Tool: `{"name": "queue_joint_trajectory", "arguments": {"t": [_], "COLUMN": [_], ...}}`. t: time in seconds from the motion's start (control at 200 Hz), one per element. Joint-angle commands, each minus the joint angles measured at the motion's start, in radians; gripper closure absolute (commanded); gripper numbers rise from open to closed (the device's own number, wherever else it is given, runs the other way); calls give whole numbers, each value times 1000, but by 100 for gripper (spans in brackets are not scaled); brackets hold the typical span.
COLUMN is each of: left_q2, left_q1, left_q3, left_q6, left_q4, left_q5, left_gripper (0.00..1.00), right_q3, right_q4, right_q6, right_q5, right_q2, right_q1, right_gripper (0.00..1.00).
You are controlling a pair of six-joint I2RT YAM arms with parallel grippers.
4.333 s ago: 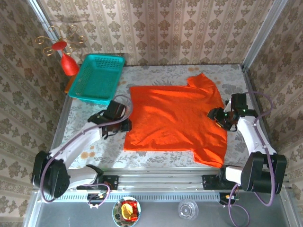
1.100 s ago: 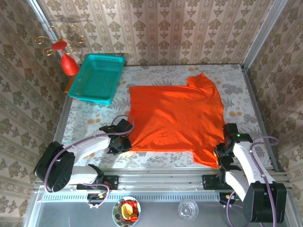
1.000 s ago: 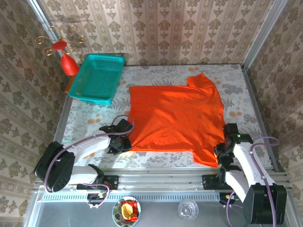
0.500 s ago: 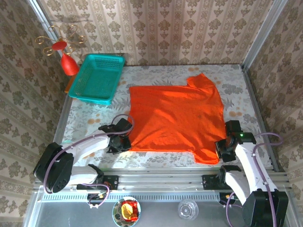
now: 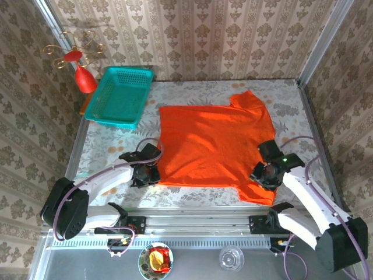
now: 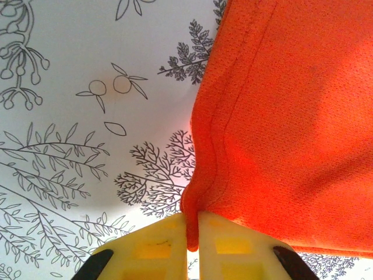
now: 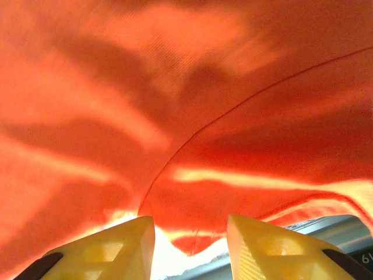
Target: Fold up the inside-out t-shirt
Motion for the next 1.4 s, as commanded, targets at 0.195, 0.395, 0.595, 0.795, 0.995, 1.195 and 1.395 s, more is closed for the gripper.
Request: {"name": "queue_joint_trajectory", "arguments": {"t": [0.195,0.395,0.595,0.795,0.995,1.195,1.395], "left_q2": [-15,-30,-32,-30,-24,-33,-41], "left_q1": [10,36,89,111,113,113,114], "left_q3": [30,25,17,7,8,7,14], "left_q6": [32,51,89,103,107,104,107], "left_q4": [-57,-78,-81,-72,-64,-67,-79], "left_q5": [2,-4,8,19,27,27,28], "left_gripper": [89,89,89,89,89,89,89], "right_q3": [-66,-29,37,68,54,47,34], "right_q4": [23,-2,-25,-40,77,102,89], "right_q6": [-34,-54,-114,-189,-214,-151,-119], "right_q5": [71,161,206,182,46,105,134], "right_q2": [44,198,354,423,414,471,487], "right_q1": [385,490,557,585,592,592,593], "right_gripper": [59,48,43,45,47,55,75]}}
